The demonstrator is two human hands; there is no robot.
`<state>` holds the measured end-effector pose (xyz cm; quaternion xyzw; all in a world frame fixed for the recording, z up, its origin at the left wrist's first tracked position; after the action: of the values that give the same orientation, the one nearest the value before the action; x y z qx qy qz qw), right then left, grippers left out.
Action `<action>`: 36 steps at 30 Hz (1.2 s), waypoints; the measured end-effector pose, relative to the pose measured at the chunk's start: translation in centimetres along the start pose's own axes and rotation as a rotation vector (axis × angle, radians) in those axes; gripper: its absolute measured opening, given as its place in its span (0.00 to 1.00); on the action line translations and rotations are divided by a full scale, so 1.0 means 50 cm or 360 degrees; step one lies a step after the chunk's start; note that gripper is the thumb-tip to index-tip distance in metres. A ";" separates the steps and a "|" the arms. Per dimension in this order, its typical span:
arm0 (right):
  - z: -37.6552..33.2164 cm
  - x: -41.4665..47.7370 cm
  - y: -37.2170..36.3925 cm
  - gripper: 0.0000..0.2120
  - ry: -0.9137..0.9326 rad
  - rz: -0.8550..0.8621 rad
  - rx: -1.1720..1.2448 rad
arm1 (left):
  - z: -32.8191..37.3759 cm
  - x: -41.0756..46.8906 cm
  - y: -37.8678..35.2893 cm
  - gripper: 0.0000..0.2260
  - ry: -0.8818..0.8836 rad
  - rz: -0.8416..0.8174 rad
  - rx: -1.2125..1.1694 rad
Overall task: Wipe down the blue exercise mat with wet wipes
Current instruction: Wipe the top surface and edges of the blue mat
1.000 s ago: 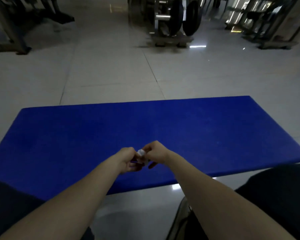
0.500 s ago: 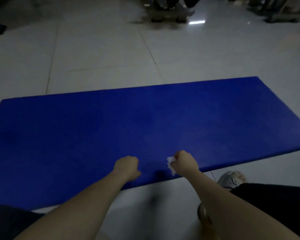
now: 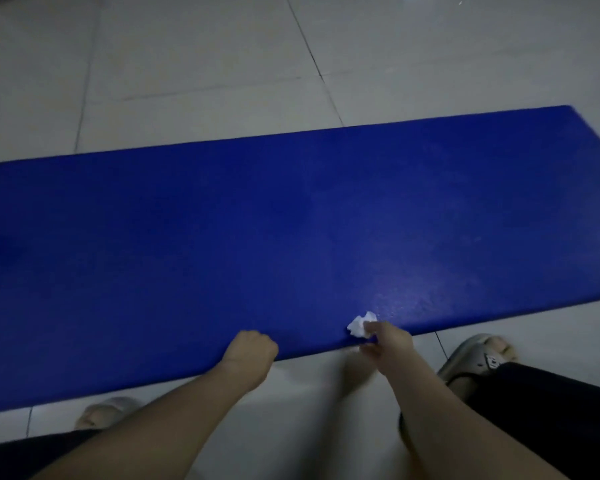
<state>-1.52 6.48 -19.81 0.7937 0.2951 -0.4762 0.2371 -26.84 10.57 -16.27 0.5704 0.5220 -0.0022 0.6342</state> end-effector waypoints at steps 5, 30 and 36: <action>-0.036 -0.019 0.046 0.14 0.0145 0.0106 0.0067 | 0.034 0.007 0.032 0.08 -0.0182 0.0166 -0.0021; -0.067 -0.035 0.066 0.11 0.1293 0.0579 -0.1453 | -0.240 0.082 -0.070 0.48 0.0615 -0.0305 -0.1154; -0.038 -0.019 0.028 0.12 0.1199 0.0537 -0.1300 | -0.248 0.095 -0.054 0.51 0.0605 -0.0418 -0.1132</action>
<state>0.26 6.50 -18.00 0.7886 0.3883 0.0359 0.4754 -34.47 21.41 -18.96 0.2348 0.6660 0.2026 0.6784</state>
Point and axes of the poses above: each hand's wrist, its own x-axis towards the middle knuckle, its own y-axis out of the back of the hand, z = x × y, the point moved 4 cm from there along x, towards the middle knuckle, and after that the axes turned 7 degrees about x, right-handed, at the moved point
